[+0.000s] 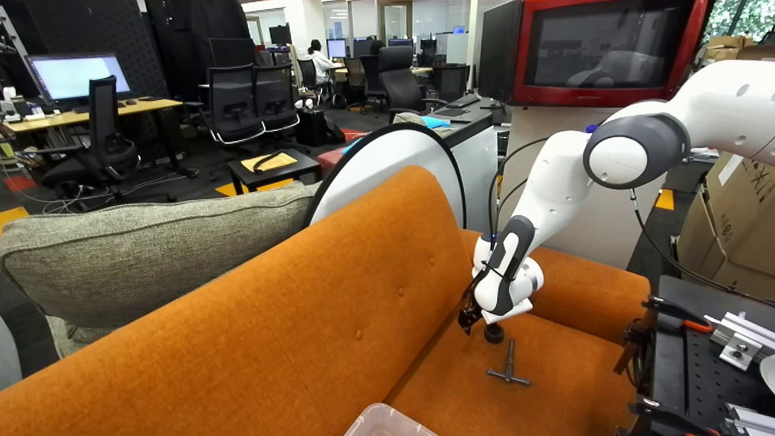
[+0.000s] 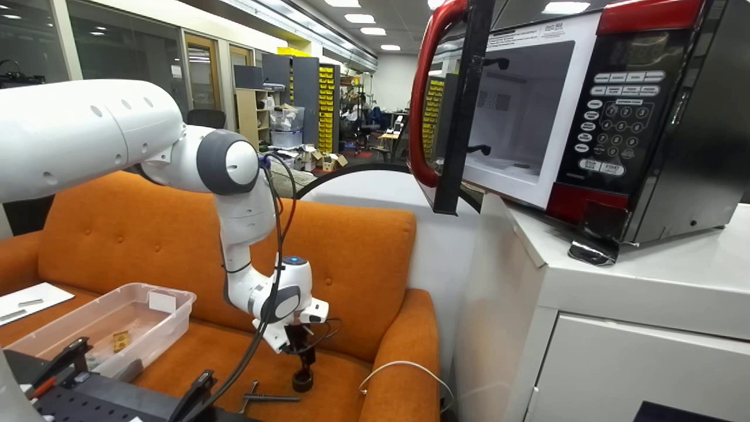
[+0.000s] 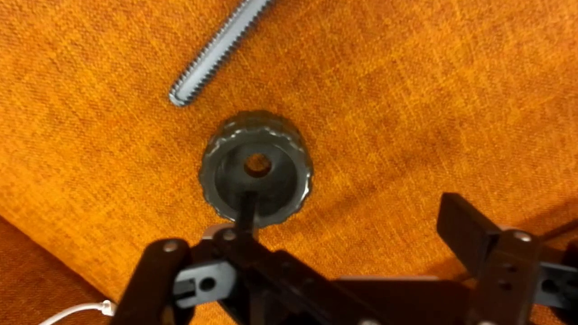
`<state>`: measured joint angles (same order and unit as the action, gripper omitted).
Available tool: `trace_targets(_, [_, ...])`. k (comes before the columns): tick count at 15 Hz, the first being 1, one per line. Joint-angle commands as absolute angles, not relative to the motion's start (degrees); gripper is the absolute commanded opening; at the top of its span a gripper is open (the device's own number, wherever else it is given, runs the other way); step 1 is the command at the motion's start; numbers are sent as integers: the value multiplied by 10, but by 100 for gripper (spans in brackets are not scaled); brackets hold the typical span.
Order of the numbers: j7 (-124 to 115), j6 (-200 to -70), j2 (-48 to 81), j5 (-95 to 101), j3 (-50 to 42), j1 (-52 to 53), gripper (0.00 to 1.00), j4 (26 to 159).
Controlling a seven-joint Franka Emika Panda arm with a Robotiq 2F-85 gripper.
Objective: Pick the objects on the sofa and put them in the storage box
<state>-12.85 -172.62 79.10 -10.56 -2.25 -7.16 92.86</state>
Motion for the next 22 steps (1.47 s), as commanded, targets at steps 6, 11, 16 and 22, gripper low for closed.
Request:
trace_targets(6, [-138,-1680,849,-117,-26,-73,100,856])
trace_targets(11, [-136,-1686,842,-116,-21,-76,64,851])
trace_targets(16, [-134,-1680,842,-116,-20,-82,28,850])
trace_targets(22, [-133,-1690,832,-110,-15,-98,1,864])
